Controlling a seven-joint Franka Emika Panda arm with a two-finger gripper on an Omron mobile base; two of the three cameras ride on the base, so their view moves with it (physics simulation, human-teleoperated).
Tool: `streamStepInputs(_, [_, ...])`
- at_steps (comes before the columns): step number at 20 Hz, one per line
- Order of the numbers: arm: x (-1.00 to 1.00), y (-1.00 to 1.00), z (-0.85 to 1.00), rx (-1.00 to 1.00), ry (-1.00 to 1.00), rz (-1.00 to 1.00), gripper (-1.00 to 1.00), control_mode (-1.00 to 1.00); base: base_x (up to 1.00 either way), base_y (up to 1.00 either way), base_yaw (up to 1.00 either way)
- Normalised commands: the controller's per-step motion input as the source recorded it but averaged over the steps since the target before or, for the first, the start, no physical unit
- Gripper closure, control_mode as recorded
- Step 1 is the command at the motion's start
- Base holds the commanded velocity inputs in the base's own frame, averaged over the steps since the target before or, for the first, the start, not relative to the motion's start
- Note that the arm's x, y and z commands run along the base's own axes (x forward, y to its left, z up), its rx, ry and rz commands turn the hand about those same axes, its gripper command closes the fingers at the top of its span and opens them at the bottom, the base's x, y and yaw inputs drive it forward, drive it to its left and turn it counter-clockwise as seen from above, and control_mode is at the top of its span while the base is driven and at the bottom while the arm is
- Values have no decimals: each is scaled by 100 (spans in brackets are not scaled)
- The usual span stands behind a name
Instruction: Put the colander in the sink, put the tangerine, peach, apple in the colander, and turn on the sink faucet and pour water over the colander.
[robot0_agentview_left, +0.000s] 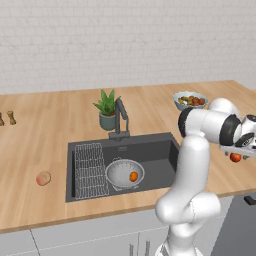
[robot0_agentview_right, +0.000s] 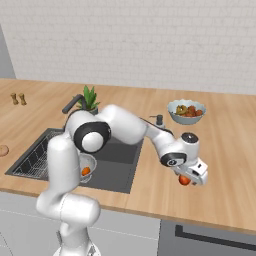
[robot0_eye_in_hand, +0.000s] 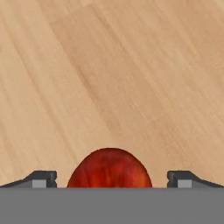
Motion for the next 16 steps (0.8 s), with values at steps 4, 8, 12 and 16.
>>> streamStepInputs(4, [0, 0, -27, 0, 1, 0, -100, -100, 0, 0, 0])
streamStepInputs(8, [0, 0, -13, 0, 4, 0, -100, -100, 0, 0, 0])
streamStepInputs(12, [0, 8, -16, 0, 5, 0, -100, -100, 0, 0, 0])
streamStepInputs(16, [0, 19, -8, 0, 12, 0, 100, -100, 0, 0, 0])
